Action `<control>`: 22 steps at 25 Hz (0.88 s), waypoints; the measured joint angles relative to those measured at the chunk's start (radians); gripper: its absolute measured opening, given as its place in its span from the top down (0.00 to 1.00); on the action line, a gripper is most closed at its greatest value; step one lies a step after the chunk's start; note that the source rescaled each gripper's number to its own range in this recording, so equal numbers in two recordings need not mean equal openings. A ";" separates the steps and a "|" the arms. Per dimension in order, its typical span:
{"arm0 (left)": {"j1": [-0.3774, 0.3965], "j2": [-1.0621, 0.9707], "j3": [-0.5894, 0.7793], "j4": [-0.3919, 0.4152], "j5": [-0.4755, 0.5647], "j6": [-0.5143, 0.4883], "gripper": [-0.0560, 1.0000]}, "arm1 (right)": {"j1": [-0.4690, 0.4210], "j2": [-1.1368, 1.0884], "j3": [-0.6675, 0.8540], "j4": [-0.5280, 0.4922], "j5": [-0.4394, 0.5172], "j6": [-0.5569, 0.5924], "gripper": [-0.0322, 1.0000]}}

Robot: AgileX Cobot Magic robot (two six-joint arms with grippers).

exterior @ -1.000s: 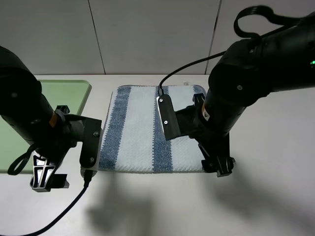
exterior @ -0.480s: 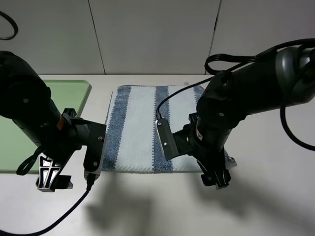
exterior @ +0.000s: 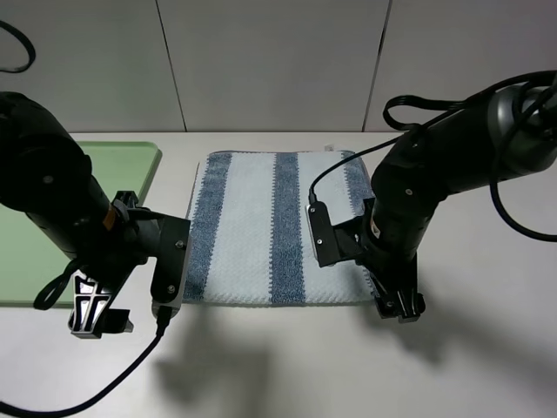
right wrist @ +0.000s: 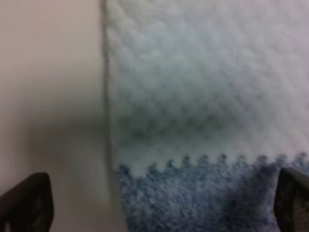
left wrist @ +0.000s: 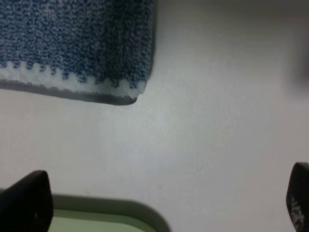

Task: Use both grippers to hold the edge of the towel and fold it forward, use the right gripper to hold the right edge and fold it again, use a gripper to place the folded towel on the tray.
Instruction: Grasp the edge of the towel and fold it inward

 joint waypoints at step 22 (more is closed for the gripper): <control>0.000 0.004 0.004 -0.003 -0.157 0.052 0.03 | 0.001 0.025 0.066 0.004 -0.088 -0.025 0.00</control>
